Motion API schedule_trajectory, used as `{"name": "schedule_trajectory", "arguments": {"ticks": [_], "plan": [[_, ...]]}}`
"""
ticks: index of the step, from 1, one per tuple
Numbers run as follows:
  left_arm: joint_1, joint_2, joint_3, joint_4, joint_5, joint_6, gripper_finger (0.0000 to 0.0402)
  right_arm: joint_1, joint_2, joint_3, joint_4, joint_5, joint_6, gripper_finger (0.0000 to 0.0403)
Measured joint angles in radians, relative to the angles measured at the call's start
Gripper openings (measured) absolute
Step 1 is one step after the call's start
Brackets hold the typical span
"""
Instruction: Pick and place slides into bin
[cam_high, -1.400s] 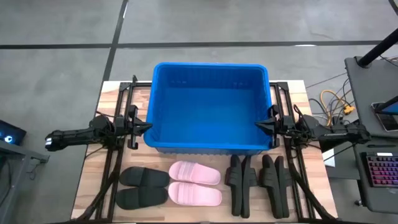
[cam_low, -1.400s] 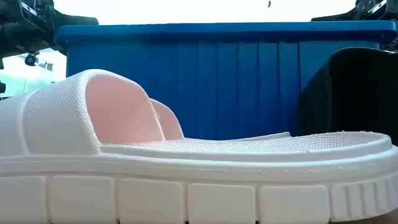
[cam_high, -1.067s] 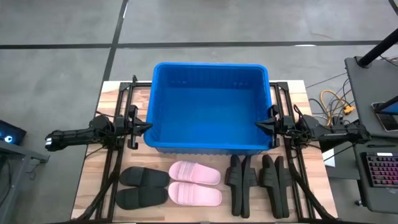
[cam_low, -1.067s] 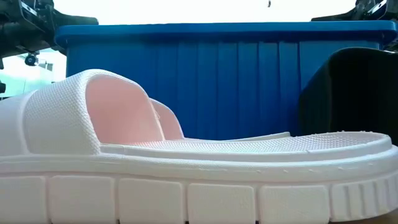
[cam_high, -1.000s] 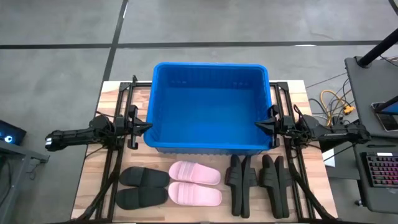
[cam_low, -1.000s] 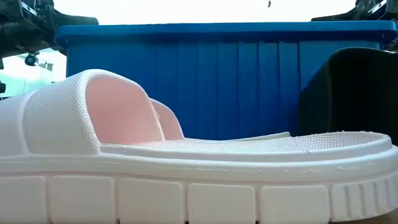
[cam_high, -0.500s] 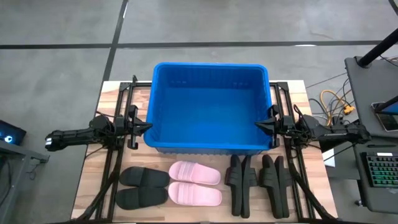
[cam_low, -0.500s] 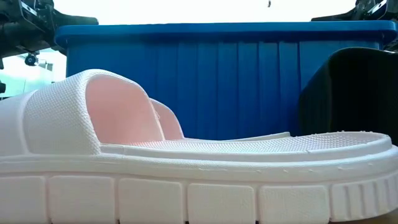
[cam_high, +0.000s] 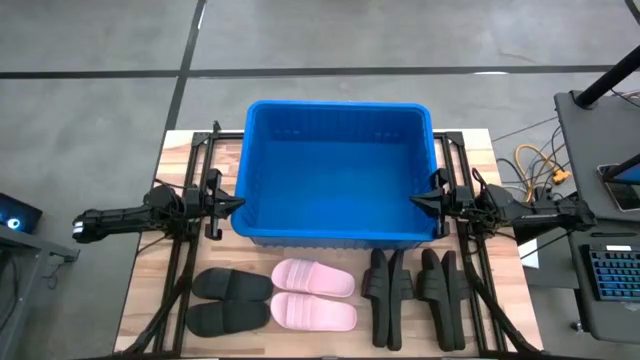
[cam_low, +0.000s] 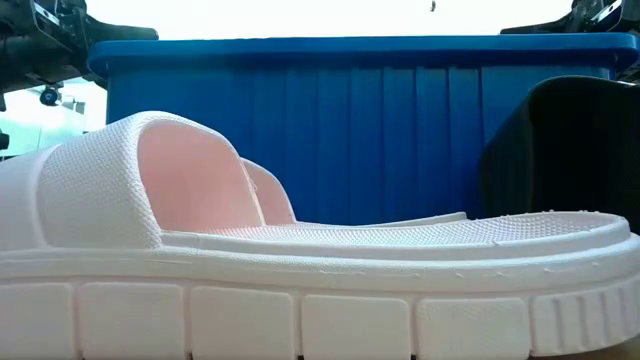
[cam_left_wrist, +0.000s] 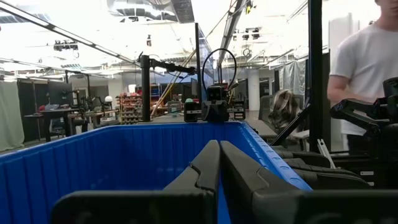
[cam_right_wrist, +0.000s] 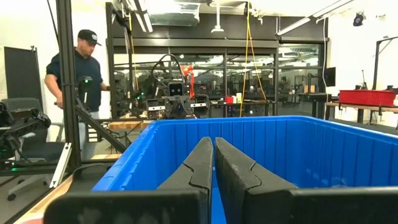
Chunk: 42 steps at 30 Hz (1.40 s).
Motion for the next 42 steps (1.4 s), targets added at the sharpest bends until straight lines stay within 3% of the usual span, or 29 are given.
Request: {"name": "schedule_trajectory", "arguments": {"ticks": [30,42], "plan": [[0.0,0.0,0.0,0.0,0.0,0.0,0.0,0.0,0.0,0.0,0.002,0.0,-0.023,0.0009],[0.0,0.0,0.0,0.0,0.0,0.0,0.0,0.0,0.0,-0.002,0.019,0.0,0.048,0.0009]]}}
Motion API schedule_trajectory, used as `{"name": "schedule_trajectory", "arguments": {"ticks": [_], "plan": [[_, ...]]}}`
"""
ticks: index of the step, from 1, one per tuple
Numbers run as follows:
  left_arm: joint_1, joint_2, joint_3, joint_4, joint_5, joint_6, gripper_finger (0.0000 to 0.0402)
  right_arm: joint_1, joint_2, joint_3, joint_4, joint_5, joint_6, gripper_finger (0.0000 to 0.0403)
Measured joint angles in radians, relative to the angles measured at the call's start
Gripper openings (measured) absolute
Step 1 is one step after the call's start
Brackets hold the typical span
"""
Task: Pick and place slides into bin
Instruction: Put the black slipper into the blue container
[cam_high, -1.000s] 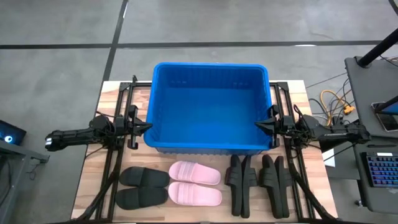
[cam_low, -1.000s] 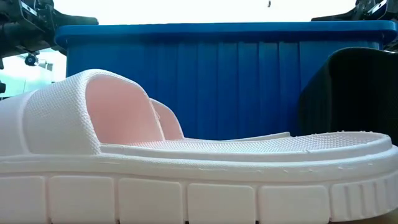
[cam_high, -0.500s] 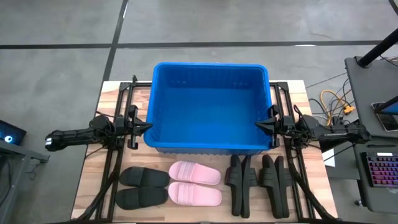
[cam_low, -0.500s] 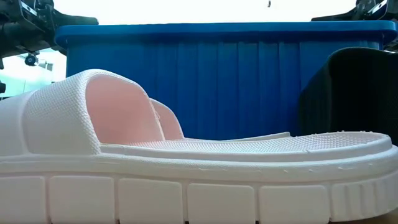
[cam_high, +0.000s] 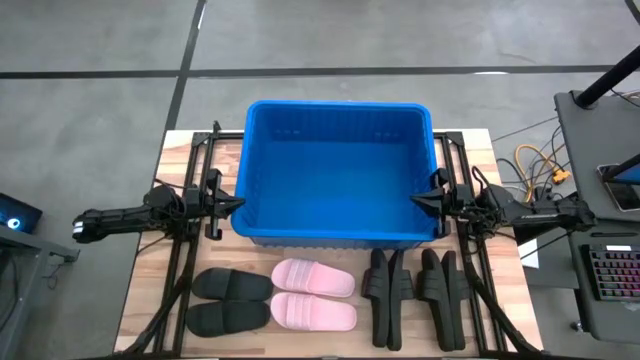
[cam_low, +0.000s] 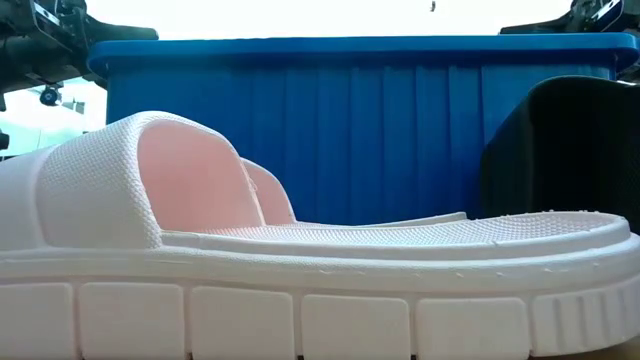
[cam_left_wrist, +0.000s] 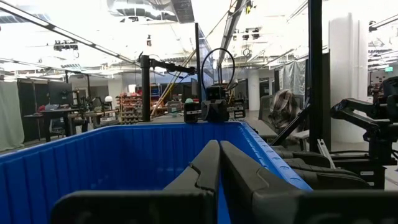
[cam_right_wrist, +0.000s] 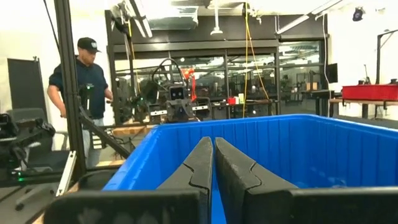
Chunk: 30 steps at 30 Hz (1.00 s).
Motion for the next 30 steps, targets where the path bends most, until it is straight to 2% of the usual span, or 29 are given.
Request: {"name": "schedule_trajectory", "arguments": {"ticks": [4,8,16,19,24,30], "plan": [[0.0,0.0,0.0,0.0,0.0,0.0,0.0,0.0,0.002,-0.001,0.055,0.0,0.043,0.0009],[0.0,0.0,0.0,0.012,0.0,0.0,0.0,0.0,0.001,-0.001,0.157,0.003,0.194,0.0009],[0.0,0.003,0.0,0.056,-0.009,0.006,0.0,0.0,0.0,0.0,0.394,0.185,0.479,0.0009],[0.001,0.002,0.0,0.16,-0.062,0.0,0.0,0.0,0.001,0.0,0.42,0.233,0.491,0.0009],[0.0,0.012,0.0,0.392,-0.078,-0.001,0.0,0.0,0.001,0.001,0.424,0.291,0.487,0.0012],[0.001,0.069,0.0,0.641,-0.109,0.0,0.0,0.0,0.048,0.093,0.404,0.278,0.454,0.0057]]}}
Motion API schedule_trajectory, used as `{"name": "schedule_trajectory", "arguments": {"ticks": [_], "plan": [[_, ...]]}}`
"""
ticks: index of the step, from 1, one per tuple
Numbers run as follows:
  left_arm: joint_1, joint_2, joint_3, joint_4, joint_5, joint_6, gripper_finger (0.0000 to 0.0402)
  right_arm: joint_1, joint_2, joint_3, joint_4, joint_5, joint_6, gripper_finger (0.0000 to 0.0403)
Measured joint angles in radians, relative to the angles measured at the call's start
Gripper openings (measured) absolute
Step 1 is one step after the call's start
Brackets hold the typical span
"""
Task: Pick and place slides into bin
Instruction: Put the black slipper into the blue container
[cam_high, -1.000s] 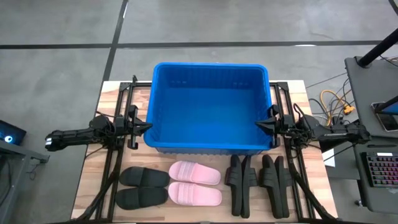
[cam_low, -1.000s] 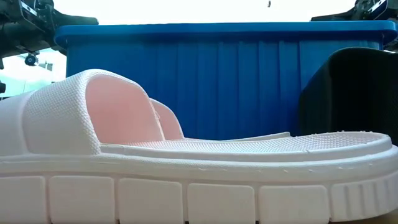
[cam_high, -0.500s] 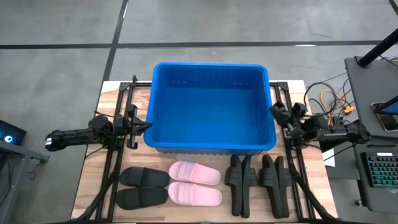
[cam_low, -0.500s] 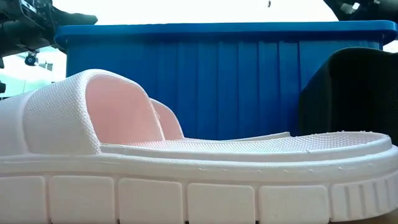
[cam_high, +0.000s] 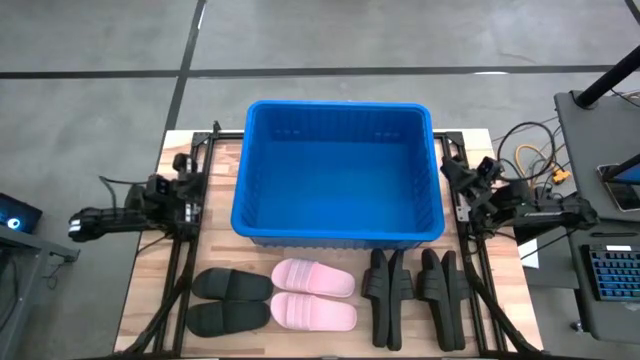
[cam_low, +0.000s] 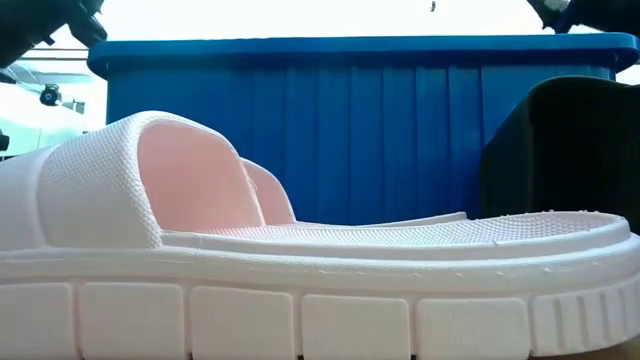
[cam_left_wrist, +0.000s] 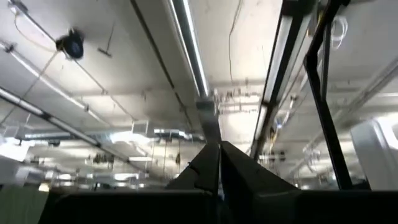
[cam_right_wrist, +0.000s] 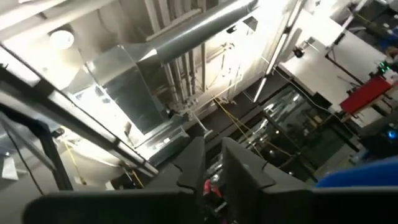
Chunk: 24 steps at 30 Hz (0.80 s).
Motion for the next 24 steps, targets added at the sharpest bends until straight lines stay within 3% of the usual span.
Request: {"name": "schedule_trajectory", "arguments": {"ticks": [6,9,17,20,24], "plan": [[0.0,0.074,0.028,0.211,0.021,0.095,0.0,0.0,0.088,0.187,-0.181,-0.016,-0.104,0.0128],[0.0,0.118,0.054,0.227,0.02,0.088,0.0012,0.0,0.137,0.296,-0.339,-0.019,-0.097,0.016],[0.0,0.335,0.174,0.226,-0.028,-0.14,0.0132,0.0,0.283,0.57,-0.729,-0.032,-0.133,0.021],[0.0,0.422,0.245,0.228,-0.024,-0.232,0.0166,0.0,0.336,0.645,-0.773,-0.032,-0.159,0.0212],[0.0,0.505,0.345,0.225,-0.023,-0.283,0.0179,0.0,0.398,0.725,-0.775,-0.043,-0.162,0.021]]}}
